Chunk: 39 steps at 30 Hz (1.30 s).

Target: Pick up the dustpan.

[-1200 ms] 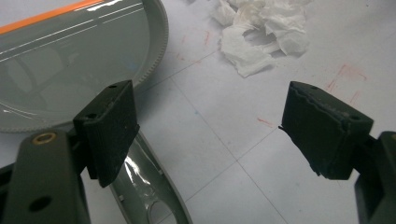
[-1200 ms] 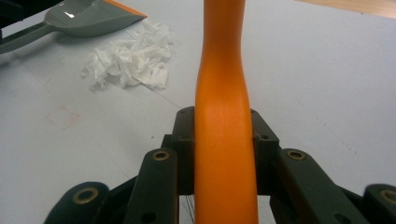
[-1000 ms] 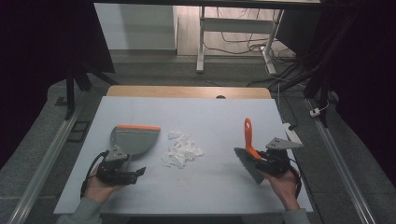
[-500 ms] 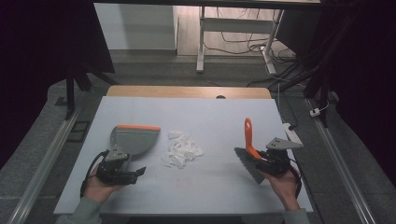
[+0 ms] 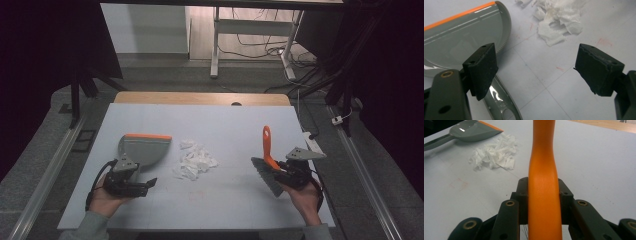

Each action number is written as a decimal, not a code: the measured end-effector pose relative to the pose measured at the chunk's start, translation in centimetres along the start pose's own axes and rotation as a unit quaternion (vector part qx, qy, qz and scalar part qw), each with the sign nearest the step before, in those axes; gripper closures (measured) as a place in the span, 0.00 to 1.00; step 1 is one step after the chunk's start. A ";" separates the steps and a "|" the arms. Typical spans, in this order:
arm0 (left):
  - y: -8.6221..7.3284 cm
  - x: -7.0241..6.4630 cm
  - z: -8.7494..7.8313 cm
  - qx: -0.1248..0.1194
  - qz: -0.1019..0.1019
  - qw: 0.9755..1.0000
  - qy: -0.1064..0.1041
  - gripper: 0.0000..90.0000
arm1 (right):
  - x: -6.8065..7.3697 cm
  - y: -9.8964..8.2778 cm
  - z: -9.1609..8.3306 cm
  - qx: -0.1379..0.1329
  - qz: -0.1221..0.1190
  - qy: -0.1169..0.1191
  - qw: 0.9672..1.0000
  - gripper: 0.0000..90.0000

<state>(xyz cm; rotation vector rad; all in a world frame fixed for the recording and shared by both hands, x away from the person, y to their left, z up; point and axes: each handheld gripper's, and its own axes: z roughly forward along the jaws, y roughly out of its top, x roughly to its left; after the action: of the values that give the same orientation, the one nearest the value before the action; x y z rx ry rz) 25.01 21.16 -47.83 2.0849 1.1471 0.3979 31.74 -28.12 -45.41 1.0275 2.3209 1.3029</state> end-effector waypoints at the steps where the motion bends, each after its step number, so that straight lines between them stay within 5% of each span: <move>1: 0.2 0.0 -0.2 -0.002 -0.001 1.000 0.001 0.21 | 0.0 0.0 -0.1 -0.001 0.000 -0.001 1.000 0.78; 8: 1.9 0.0 -0.7 -0.003 -0.004 1.000 0.011 0.21 | -0.1 0.1 -0.3 -0.008 0.002 0.000 1.000 0.78; 15: 3.1 1.4 -0.3 0.013 -0.036 0.999 0.024 0.20 | -0.3 0.1 -0.4 -0.010 0.010 -0.007 1.000 0.78; 19: 3.2 2.9 0.2 0.025 -0.070 0.996 0.043 0.20 | -0.3 0.1 -0.4 -0.010 0.010 -0.007 1.000 0.78; 20: 3.1 3.4 0.4 0.035 -0.090 0.994 0.057 0.20 | -0.2 0.1 -0.3 -0.008 0.007 -0.007 1.000 0.78; 24: 2.5 4.1 0.3 0.042 -0.110 0.991 0.065 0.21 | -0.2 0.1 -0.1 -0.004 0.007 -0.007 1.000 0.78; 32: 1.3 4.5 0.4 0.054 -0.129 0.987 0.076 0.19 | -0.1 0.0 0.0 -0.003 0.007 -0.005 1.000 0.78; 39: 0.2 4.0 2.2 0.087 -0.144 0.982 0.090 0.15 | 0.0 0.0 0.2 0.002 0.004 -0.007 1.000 0.78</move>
<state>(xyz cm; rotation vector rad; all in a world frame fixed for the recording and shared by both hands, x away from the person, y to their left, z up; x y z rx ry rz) 28.60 23.44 -49.53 2.0193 1.6172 0.3618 31.84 -28.02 -45.50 1.0449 2.3130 1.2910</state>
